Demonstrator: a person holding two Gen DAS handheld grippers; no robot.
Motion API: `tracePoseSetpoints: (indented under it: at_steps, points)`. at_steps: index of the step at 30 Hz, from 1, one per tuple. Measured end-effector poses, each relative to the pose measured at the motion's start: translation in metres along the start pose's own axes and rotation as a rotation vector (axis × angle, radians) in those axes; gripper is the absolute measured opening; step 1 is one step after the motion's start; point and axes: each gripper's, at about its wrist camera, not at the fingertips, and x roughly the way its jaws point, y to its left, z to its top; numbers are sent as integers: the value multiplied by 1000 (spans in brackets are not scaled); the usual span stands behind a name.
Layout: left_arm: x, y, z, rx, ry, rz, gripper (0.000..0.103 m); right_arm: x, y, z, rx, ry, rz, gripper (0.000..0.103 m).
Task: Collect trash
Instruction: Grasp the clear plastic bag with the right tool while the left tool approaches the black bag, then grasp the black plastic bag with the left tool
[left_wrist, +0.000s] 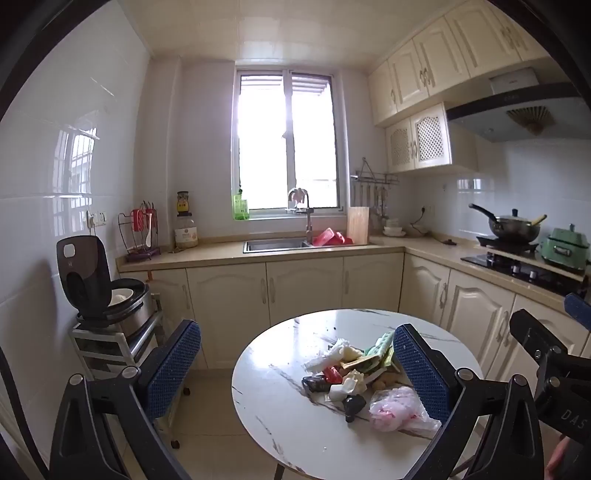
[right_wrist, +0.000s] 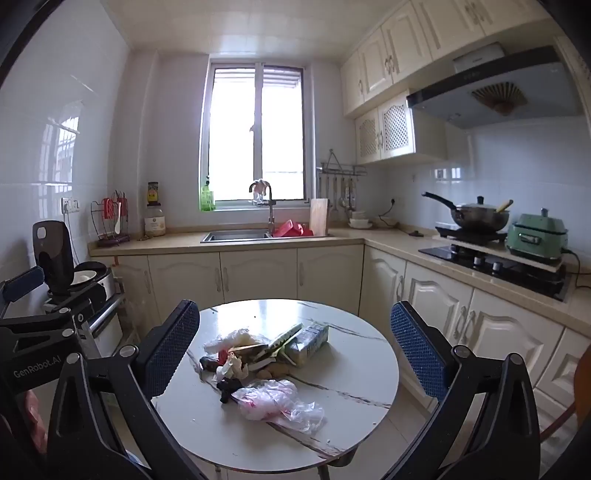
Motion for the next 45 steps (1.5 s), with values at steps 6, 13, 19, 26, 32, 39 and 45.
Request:
tracePoseSetpoints:
  at_steps: [6, 13, 19, 26, 32, 39, 45]
  points:
    - [40, -2, -11, 23, 81, 0, 102, 32, -5, -19, 5, 94, -20, 103]
    - [102, 1, -30, 44, 235, -45, 102, 97, -3, -66, -3, 211, -11, 103]
    - [152, 10, -50, 59, 363, -35, 102, 161, 15, -114, 7, 405, 119, 103]
    - [191, 10, -56, 69, 422, -52, 102, 219, 18, -172, -66, 590, 114, 103]
    - [231, -9, -59, 92, 457, -99, 102, 222, 4, -178, 63, 624, 241, 91]
    - [285, -24, -63, 68, 510, -168, 102, 220, -31, -171, 140, 596, 255, 80]
    - [333, -30, -74, 48, 596, -140, 98, 214, -57, -166, 202, 573, 248, 81]
